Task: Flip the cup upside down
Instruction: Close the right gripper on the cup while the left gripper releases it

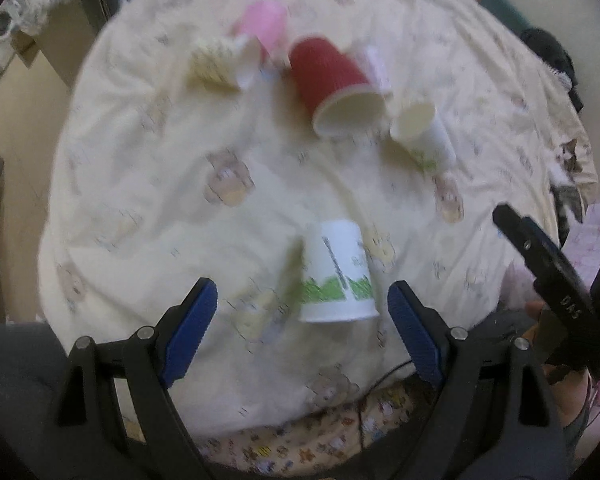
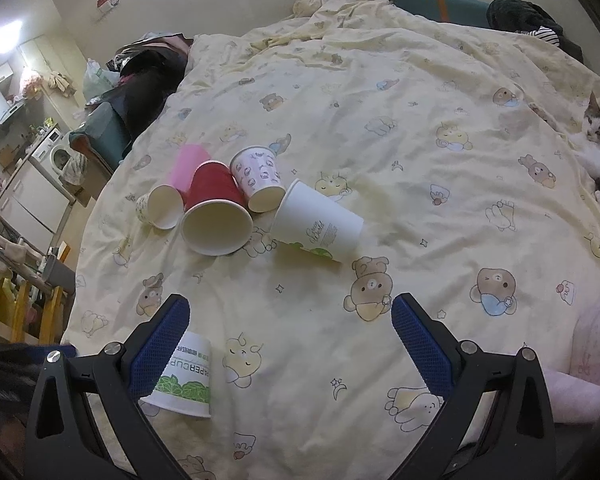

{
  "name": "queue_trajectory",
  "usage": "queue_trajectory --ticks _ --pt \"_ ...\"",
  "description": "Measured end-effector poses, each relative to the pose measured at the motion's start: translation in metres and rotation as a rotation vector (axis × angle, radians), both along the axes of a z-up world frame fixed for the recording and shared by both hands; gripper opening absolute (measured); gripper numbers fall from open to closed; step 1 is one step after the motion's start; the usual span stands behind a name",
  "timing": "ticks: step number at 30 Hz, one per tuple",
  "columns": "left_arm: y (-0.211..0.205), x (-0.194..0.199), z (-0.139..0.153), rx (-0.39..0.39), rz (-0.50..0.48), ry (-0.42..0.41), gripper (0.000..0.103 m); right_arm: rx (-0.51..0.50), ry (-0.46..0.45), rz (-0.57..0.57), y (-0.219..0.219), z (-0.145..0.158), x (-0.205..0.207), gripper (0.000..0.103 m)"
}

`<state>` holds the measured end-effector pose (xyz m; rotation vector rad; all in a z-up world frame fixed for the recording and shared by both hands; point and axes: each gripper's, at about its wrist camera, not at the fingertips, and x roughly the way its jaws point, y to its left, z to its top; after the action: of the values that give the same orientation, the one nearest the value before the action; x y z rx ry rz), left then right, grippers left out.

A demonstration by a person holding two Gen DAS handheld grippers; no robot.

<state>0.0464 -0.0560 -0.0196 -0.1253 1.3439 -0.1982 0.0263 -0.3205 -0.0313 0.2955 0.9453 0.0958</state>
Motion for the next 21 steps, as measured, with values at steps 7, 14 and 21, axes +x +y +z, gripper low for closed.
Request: queue_trajectory --ticks 7,14,21 --pt "0.036 0.014 -0.011 0.087 0.082 -0.083 0.085 -0.048 -0.015 0.027 0.01 0.003 -0.001 0.103" --pt "0.061 0.018 -0.024 0.06 0.174 -0.167 0.085 -0.026 0.0 0.052 0.013 -0.002 0.002 0.103" --pt "0.076 0.006 -0.025 0.077 0.215 -0.242 0.085 0.021 0.057 0.109 0.021 -0.013 0.006 0.103"
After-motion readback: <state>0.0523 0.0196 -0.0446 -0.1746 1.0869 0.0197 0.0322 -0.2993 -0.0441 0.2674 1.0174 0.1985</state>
